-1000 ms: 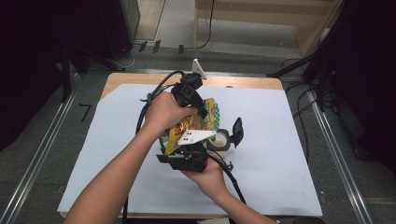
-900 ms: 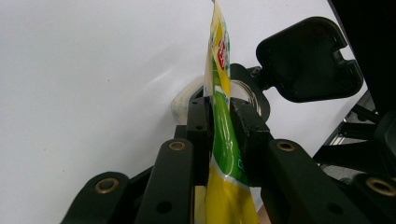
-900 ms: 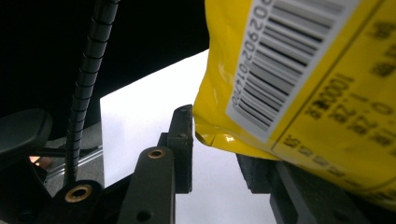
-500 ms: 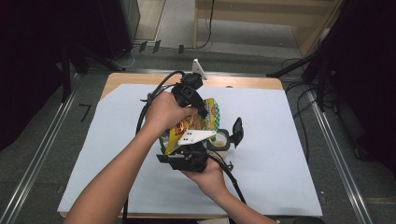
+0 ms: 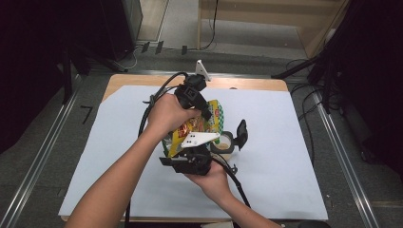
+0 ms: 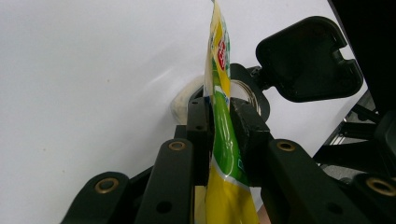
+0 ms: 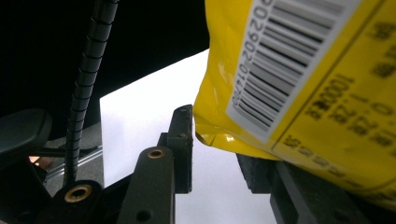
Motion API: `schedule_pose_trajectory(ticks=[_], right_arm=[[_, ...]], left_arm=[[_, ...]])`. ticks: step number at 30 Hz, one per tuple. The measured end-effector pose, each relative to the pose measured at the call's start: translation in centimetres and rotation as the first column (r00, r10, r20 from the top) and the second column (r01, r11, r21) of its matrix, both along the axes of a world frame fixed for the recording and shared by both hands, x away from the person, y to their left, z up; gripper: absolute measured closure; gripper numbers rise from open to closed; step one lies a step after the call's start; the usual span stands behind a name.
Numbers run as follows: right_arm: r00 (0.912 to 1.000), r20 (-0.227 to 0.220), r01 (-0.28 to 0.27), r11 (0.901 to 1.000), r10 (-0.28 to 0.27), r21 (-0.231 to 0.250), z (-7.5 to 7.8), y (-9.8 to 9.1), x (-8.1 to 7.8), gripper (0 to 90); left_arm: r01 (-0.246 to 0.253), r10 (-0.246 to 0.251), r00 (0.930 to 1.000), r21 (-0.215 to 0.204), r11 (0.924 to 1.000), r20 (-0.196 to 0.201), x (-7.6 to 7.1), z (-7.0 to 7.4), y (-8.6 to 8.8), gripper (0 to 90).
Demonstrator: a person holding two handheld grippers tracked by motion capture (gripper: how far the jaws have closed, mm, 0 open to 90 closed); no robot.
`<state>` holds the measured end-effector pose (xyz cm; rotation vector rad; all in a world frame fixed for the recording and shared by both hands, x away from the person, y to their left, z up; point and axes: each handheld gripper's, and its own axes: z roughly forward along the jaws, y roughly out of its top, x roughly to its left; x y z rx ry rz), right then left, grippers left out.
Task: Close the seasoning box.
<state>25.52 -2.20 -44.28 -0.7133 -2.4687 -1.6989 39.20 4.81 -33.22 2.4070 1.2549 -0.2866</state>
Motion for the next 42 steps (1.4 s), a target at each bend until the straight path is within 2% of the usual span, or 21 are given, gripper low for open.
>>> schedule_pose_trajectory(ticks=[18,42], right_arm=[[1.0,-0.001,0.001,1.0,-0.001,0.0,0.01,0.0,-0.01,69.7],[1.0,-0.003,-0.001,1.0,0.001,0.01,0.25,0.06,-0.22,69.5]], left_arm=[[-0.001,0.001,1.0,0.0,1.0,0.0,-0.02,0.01,-0.05,78.7],[0.01,-0.01,0.9998,0.0,1.0,-0.019,-0.02,0.07,-0.12,78.5]])
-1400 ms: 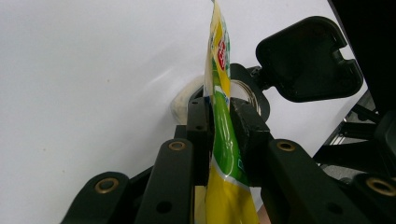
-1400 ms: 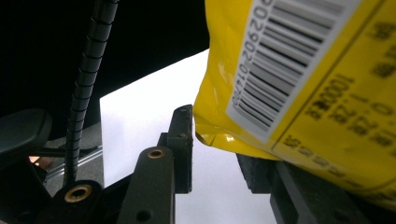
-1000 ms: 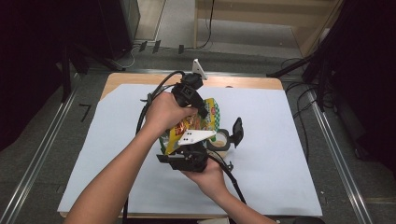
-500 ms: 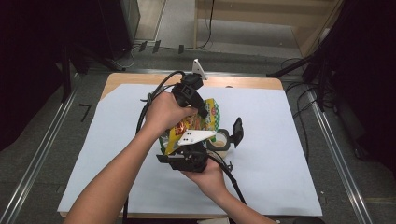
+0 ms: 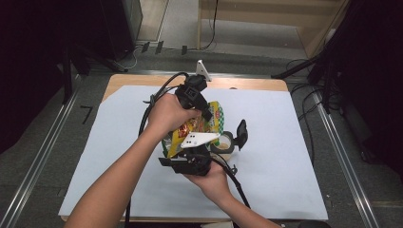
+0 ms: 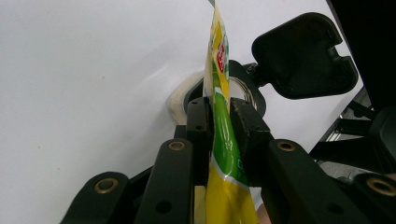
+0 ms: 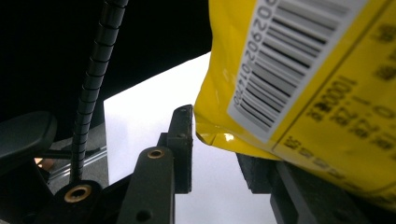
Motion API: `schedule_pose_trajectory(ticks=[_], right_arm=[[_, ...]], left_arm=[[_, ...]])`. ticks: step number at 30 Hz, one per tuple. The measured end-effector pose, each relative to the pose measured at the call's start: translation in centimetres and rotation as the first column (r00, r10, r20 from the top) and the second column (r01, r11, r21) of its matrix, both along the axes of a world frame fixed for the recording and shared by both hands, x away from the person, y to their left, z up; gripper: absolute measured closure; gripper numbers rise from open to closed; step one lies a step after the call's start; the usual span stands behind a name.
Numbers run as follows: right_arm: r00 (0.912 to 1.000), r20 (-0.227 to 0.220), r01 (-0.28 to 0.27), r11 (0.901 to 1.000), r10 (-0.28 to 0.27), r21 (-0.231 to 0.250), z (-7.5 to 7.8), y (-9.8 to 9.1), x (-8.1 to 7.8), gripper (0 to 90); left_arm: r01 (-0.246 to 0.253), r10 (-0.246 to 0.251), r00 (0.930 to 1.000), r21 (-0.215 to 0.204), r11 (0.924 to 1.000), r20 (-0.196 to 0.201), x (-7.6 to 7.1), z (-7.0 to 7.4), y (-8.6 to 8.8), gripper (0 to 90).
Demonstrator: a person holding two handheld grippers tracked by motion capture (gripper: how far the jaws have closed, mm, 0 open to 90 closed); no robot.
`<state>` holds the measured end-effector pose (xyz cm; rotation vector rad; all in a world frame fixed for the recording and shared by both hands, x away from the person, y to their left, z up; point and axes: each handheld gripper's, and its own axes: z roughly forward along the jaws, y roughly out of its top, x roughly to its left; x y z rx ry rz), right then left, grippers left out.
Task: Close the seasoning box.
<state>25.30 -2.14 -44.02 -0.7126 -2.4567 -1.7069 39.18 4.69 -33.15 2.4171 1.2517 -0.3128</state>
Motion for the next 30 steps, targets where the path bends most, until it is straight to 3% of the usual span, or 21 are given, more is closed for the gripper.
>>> schedule_pose_trajectory(ticks=[30], right_arm=[[1.0,-0.005,0.001,1.0,-0.001,0.001,-0.01,-0.04,0.01,69.1]], left_arm=[[0.004,-0.004,1.0,0.003,1.0,0.003,-0.04,0.01,-0.2,78.3]])
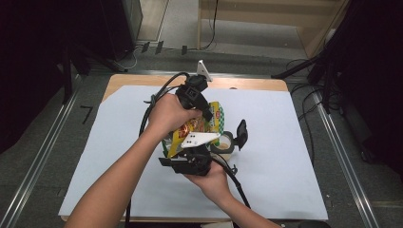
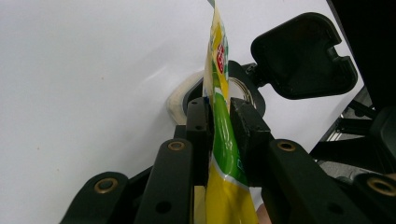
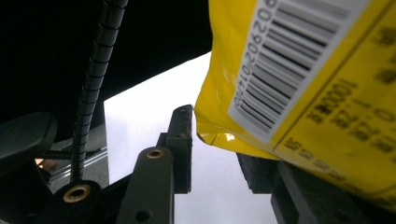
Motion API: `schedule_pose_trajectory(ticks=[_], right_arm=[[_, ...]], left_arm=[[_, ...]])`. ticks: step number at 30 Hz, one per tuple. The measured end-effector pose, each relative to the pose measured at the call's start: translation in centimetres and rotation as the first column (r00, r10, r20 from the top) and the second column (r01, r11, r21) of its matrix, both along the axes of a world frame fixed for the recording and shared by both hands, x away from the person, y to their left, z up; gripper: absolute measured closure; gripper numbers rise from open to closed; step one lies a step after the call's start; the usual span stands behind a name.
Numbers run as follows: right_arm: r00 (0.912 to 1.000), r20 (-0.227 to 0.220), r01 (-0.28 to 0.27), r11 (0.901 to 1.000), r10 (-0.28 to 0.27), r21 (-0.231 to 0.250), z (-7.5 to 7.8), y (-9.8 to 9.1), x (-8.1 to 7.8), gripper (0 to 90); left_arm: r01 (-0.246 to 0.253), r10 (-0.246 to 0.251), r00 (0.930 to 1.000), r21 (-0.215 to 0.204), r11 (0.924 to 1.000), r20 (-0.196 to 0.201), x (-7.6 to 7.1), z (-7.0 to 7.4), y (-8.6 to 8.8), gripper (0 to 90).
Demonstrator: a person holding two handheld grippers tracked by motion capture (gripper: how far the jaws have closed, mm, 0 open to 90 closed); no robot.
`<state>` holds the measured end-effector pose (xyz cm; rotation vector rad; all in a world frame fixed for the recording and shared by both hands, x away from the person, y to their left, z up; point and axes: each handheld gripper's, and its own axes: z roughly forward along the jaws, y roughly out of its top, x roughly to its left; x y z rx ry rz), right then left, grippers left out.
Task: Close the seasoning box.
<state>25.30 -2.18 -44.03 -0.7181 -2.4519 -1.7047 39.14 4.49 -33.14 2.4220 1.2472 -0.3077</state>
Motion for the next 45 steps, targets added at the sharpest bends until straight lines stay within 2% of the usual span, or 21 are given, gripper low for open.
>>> schedule_pose_trajectory(ticks=[13,18,25,45], right_arm=[[1.0,0.004,0.008,1.0,-0.008,0.005,0.1,-0.4,0.3,68.8],[0.9998,-0.008,0.018,0.9998,-0.018,0.012,0.1,-0.7,0.5,68.5],[0.9996,0.0,0.028,0.9996,-0.028,0.002,0.1,-1.0,0.9,68.9],[0.9982,-0.008,0.059,0.9982,-0.059,-0.009,-0.6,-1.9,1.2,69.0]], left_arm=[[0.005,-0.005,1.0,-0.002,1.0,0.007,0.2,0.3,-0.6,78.1],[0.01,-0.01,0.9999,0.005,0.9999,0.007,0.5,0.3,-1.0,78.0],[0.007,-0.007,0.9999,-0.005,1.0,0.011,0.7,0.2,-1.5,78.0],[0.044,-0.044,0.9989,0.006,0.999,0.014,0.9,-0.3,-3.2,77.5]])
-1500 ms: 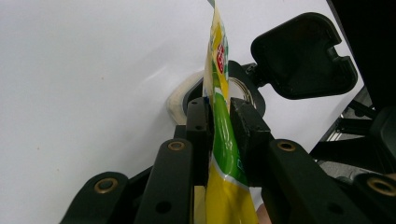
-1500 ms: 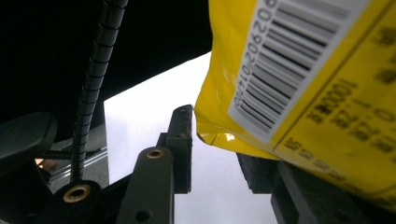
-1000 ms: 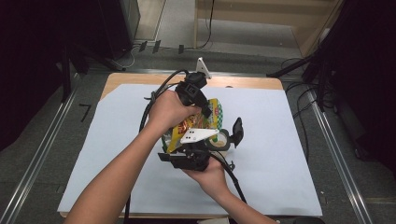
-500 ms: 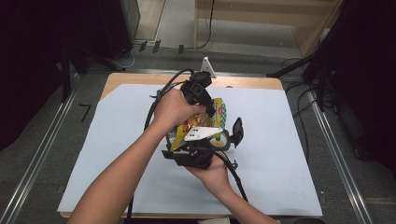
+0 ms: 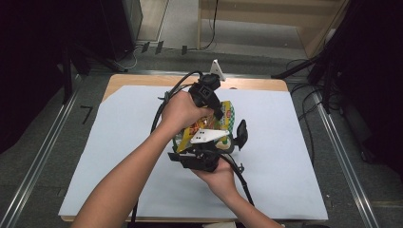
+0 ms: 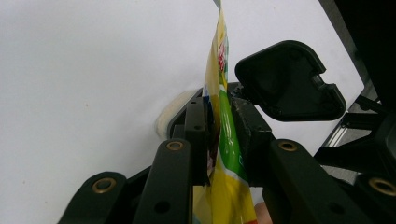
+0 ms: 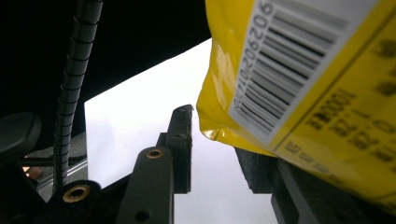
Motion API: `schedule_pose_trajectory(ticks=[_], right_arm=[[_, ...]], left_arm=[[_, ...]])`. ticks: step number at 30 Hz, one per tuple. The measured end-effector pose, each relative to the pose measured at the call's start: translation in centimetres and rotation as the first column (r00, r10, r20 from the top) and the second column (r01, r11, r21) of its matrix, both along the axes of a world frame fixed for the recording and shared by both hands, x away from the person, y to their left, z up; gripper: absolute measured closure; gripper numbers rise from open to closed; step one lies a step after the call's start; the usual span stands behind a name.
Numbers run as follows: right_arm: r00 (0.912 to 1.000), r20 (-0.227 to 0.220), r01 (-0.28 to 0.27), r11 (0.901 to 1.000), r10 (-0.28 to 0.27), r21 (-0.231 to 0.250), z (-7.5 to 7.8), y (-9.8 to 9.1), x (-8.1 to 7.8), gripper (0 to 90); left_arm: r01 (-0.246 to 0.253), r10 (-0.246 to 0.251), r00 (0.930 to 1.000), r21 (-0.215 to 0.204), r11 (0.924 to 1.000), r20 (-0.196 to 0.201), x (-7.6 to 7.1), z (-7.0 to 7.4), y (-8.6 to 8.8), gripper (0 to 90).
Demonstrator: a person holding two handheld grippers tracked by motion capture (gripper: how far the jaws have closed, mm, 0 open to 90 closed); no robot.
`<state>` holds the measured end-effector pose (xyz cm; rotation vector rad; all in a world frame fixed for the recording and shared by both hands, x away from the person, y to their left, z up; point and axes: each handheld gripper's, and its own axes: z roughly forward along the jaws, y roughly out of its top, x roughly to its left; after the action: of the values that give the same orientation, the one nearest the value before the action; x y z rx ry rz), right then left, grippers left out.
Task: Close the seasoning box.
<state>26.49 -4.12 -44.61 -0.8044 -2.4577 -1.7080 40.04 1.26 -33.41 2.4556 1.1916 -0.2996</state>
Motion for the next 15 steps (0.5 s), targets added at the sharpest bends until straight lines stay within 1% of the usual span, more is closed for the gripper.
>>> schedule_pose_trajectory(ticks=[7,15], right_arm=[[1.0,-0.001,-0.005,1.0,0.005,0.006,0.18,0.07,-0.08,68.8],[1.0,0.001,-0.007,0.9999,0.007,0.007,0.26,0.22,-0.18,68.7]], left_arm=[[-0.002,0.002,1.0,-0.001,1.0,-0.008,0.05,0.08,0.26,77.4],[-0.01,0.01,0.9999,-0.002,0.9999,-0.007,-0.05,0.09,0.38,77.5]])
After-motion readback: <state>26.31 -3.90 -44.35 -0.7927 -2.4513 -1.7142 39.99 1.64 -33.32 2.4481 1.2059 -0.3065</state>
